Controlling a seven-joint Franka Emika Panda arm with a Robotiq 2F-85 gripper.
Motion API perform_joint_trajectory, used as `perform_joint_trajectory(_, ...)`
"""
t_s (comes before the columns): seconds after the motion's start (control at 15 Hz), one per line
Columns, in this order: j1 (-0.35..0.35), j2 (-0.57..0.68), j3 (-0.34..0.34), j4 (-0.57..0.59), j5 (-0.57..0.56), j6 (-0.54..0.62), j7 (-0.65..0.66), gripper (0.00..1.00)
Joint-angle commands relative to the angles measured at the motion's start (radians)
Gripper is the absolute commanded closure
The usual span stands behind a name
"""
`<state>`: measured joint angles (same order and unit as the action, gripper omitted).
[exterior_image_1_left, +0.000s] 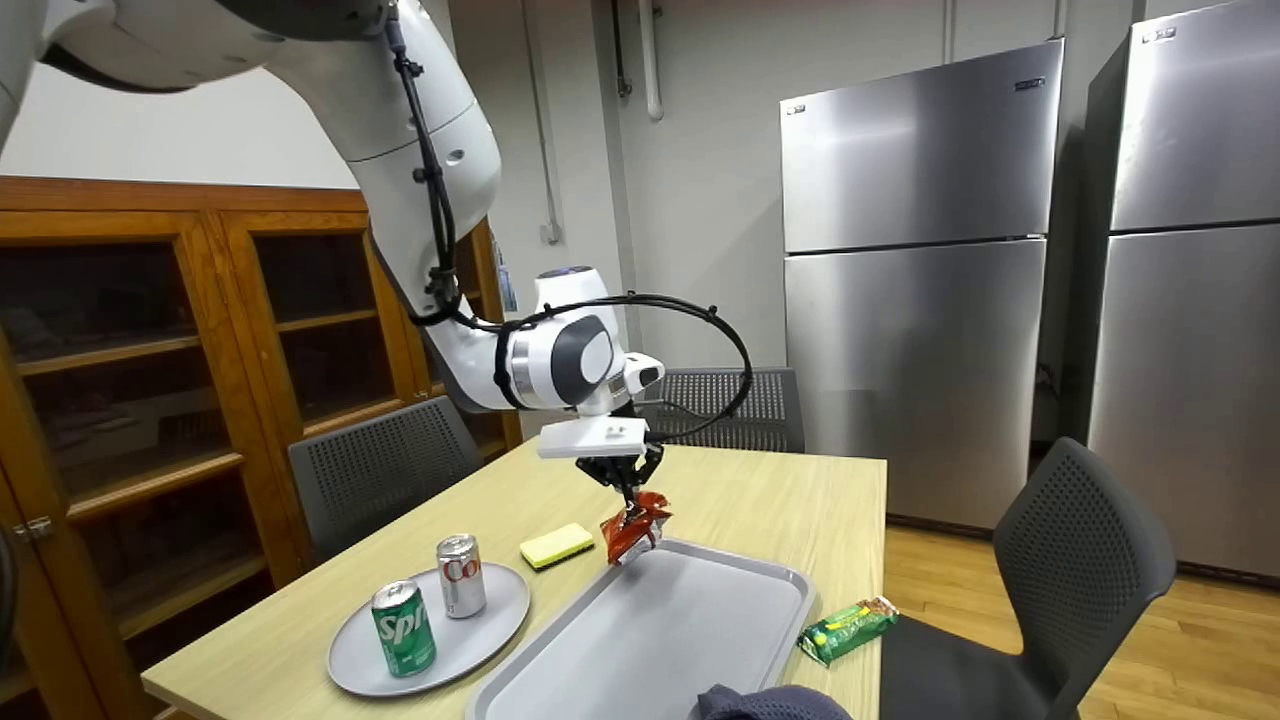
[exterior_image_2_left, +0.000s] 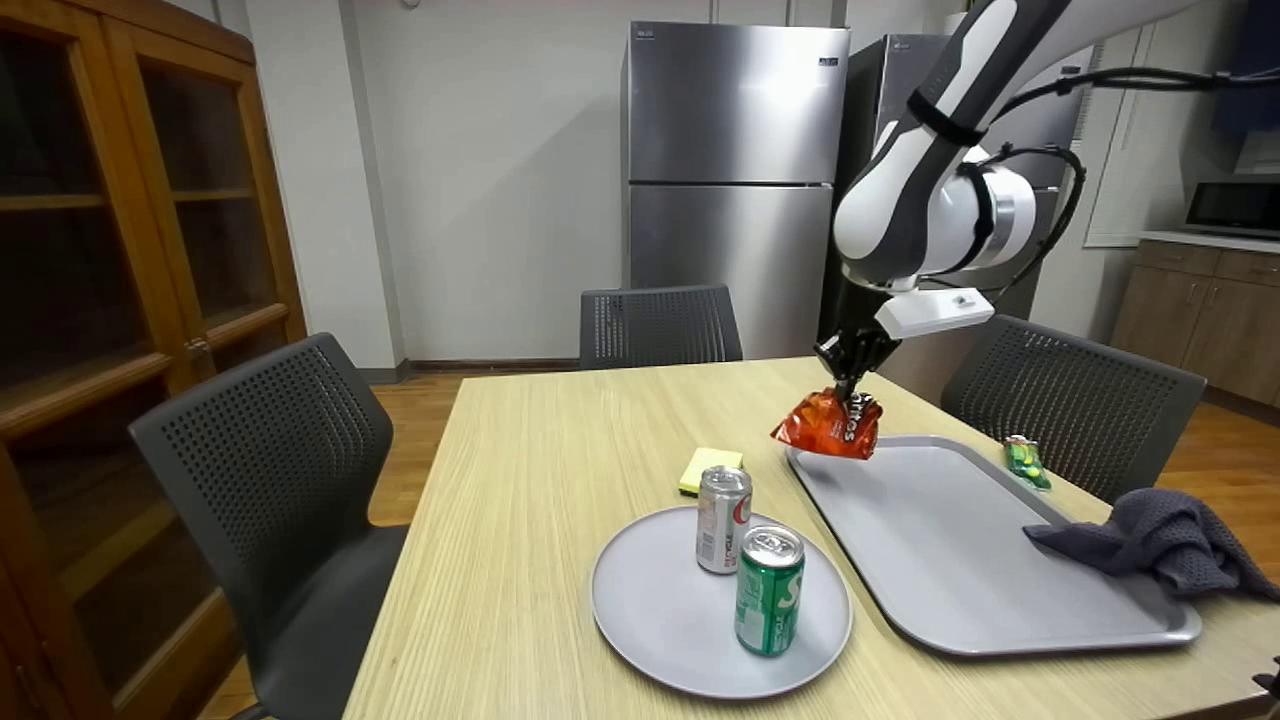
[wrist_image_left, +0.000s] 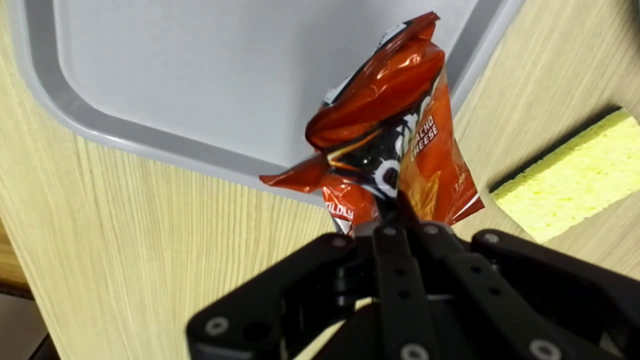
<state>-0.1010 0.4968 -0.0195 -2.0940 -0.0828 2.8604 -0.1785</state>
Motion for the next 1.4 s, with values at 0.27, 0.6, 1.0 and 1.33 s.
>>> perform_joint_trajectory(0.27, 0.024, 0.006, 0.026, 0.036, 0.041, -0.019, 0.056, 1.00)
perform_joint_trajectory(0.6, 0.052, 0.044, 0.020, 0.075, 0.047, -0.026, 0.104, 1.00)
perform_joint_trajectory(1.0, 0.083, 0.099, 0.028, 0.115, 0.047, -0.030, 0.127, 1.00)
perform_joint_trajectory(1.33, 0.103, 0.128, 0.028, 0.137, 0.049, -0.037, 0.143, 1.00)
